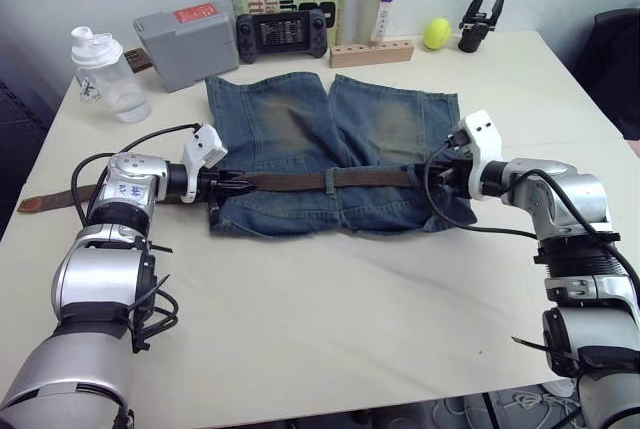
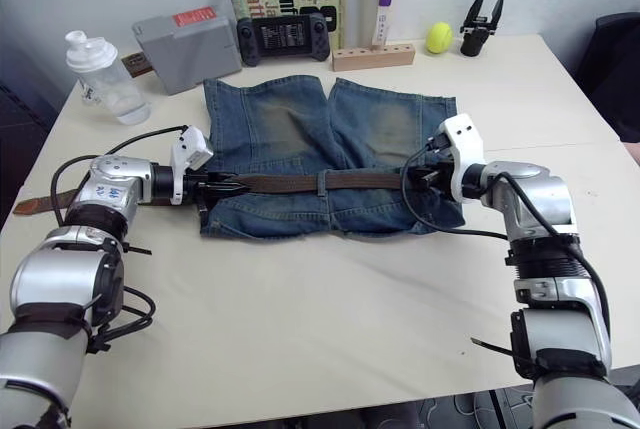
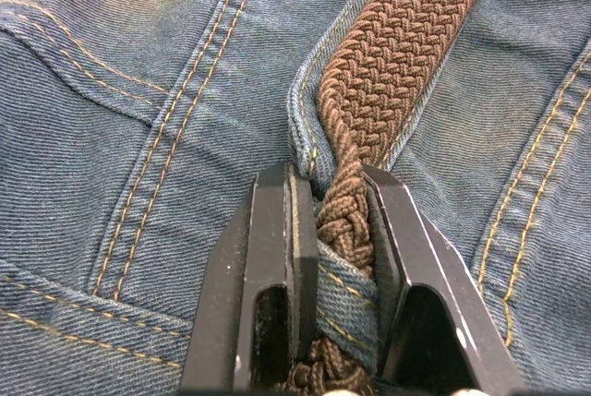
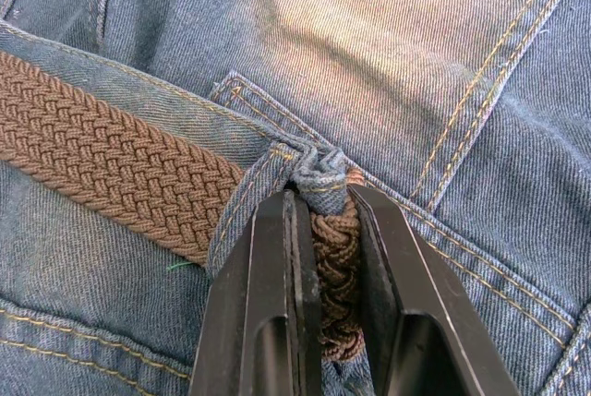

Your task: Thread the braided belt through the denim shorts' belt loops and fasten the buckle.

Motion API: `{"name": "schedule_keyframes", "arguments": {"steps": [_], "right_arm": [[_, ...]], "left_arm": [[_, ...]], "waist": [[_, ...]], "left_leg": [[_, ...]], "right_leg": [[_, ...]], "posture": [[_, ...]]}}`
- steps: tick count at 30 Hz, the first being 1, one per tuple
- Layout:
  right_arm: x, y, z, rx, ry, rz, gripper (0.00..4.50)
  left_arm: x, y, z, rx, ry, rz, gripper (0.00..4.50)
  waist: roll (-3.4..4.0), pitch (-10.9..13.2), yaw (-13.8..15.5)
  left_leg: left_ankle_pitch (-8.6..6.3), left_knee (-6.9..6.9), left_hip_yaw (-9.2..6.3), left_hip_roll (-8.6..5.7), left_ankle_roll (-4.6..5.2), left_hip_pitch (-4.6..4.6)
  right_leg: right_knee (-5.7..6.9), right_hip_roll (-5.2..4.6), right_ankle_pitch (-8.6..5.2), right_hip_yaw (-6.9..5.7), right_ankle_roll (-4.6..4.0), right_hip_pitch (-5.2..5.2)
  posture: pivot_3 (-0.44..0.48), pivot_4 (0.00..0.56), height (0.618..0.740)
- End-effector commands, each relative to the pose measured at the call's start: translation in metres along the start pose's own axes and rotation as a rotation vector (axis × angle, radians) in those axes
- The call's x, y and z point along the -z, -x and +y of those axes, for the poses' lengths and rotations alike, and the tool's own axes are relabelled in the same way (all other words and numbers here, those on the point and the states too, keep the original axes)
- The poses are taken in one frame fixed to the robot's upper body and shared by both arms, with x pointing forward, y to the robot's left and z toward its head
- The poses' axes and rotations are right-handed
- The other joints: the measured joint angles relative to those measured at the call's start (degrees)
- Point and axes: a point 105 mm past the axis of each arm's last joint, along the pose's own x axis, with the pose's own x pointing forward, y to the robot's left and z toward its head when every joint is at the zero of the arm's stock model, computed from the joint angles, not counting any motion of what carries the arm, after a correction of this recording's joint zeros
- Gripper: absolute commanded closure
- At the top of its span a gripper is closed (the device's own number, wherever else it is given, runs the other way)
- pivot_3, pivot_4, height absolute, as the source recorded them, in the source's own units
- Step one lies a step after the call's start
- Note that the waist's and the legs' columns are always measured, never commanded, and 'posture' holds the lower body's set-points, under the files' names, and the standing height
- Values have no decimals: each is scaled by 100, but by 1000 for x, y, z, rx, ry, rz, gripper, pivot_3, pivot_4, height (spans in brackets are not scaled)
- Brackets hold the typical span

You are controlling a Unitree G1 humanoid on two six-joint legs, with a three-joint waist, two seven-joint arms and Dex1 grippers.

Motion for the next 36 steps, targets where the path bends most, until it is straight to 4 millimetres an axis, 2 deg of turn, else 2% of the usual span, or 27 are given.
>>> {"name": "schedule_keyframes", "arguments": {"steps": [1, 4, 6, 8, 9, 11, 13, 14, 17, 19, 20, 22, 24, 25, 27, 29, 31, 33, 36], "right_arm": [[-36, 43, -4, 27, 130, -213, 4239], [-38, 63, 11, -17, 202, -305, 4240], [-28, 75, 22, -16, 330, -315, 4240], [-16, 85, 39, -38, 541, -309, 4248], [-1, 88, 47, -67, 662, -262, 4262], [18, 92, 56, -114, 786, -205, 4262], [46, 97, 65, -166, 861, -118, 4262], [56, 99, 69, -185, 869, -91, 4262], [74, 105, 83, -240, 853, -36, 4262], [82, 108, 89, -273, 814, 10, 4262], [85, 110, 91, -280, 777, 32, 4262], [89, 113, 92, -294, 731, 72, 4262], [92, 115, 88, -289, 738, 105, 4262], [93, 116, 84, -280, 736, 118, 3462], [95, 117, 78, -274, 742, 145, 2928], [95, 118, 76, -276, 743, 155, 1826], [92, 118, 75, -282, 763, 152, 844], [92, 121, 79, -318, 776, 163, 135], [93, 127, 85, -371, 757, 185, 135]], "left_arm": [[-40, 28, 20, -285, -477, -136, 4143], [-52, 42, 1, -377, -800, -191, 4143], [-54, 56, -25, -449, -994, -254, 4143], [-49, 69, -59, -487, -1136, -299, 4143], [-36, 72, -77, -478, -1171, -278, 4143], [-22, 77, -96, -471, -1206, -238, 4143], [11, 82, -114, -437, -1198, -124, 4143], [31, 86, -123, -409, -1178, -60, 4143], [66, 97, -141, -366, -1131, 53, 4143], [72, 102, -144, -377, -1128, 76, 4143], [73, 103, -143, -385, -1132, 77, 4143], [72, 104, -142, -400, -1132, 75, 4143], [68, 104, -144, -400, -1124, 36, 3125], [67, 103, -145, -383, -1119, 21, 2736], [63, 102, -149, -357, -1111, -15, 2091], [63, 103, -153, -317, -1117, -30, 1019], [60, 108, -159, -260, -1113, -65, 128], [59, 113, -165, -203, -1041, -88, 0], [50, 118, -174, -88, -996, -126, 0]], "waist": [[-2, 1, 17], [-5, 2, 46], [-5, 2, 60], [-4, 1, 72], [-5, 1, 81], [-6, 1, 154], [-21, -6, 188], [-26, -10, 222], [-42, -21, 307], [-30, -26, 310], [-18, -34, 305], [-11, -43, 295], [-6, -47, 297], [-6, -47, 297], [-10, -47, 307], [-12, -48, 308], [-11, -49, 308], [-10, -49, 301], [-10, -48, 289]], "left_leg": [[0, -2, -11, 0, 0, -1], [0, 1, -40, -2, 0, -2], [0, 3, -48, -4, 0, 0], [0, -5, -41, -4, 0, 4], [0, -23, -41, -4, 0, 15], [0, -20, -27, -7, 0, 11], [0, -11, 4, -5, 1, 19], [1, -9, 12, -1, 3, 24], [5, -12, 3, 11, 6, 46], [5, -28, 5, 31, 6, 79], [1, -47, 8, 36, 7, 125], [-2, -59, 9, 49, 6, 144], [-5, -58, 10, 57, 2, 149], [-5, -58, 10, 57, 1, 148], [-5, -58, 9, 59, 0, 147], [-6, -54, 9, 57, 1, 143], [-6, -52, 9, 58, 1, 143], [-6, -51, 8, 59, 1, 144], [-9, -55, 11, 62, -2, 144]], "right_leg": [[0, -3, 0, 1, 0, -2], [-1, -6, 1, 4, 1, -1], [1, -5, 1, 4, 1, 0], [-2, -7, 1, 9, 2, 0], [-2, -9, 1, 11, 1, 0], [-10, -10, 1, 12, 2, 0], [-19, -11, 2, 11, 3, 17], [-26, -10, 2, 12, 3, 29], [-27, -12, 2, 27, 3, 40], [-27, -12, 2, 37, 3, 58], [-42, -13, 1, 36, 2, 99], [-65, -7, 1, 32, 2, 119], [-62, -2, 0, 31, -1, 119], [-63, -3, 0, 31, -1, 118], [-63, -1, -1, 25, -3, 117], [-64, -5, -1, 25, -3, 118], [-63, -4, -1, 25, -3, 118], [-62, -5, -1, 25, -3, 118], [-66, -4, -2, 22, -5, 115]], "posture": [[0, 150, 731], [0, 150, 731], [0, 150, 731], [0, 150, 731], [0, 150, 731], [0, 150, 731], [0, 150, 731], [0, 150, 731], [0, 150, 731], [0, 150, 731], [0, 150, 731], [0, 150, 731], [0, 150, 731], [0, 150, 731], [0, 150, 731], [0, 150, 731], [0, 150, 731], [0, 150, 731], [0, 150, 731]]}}
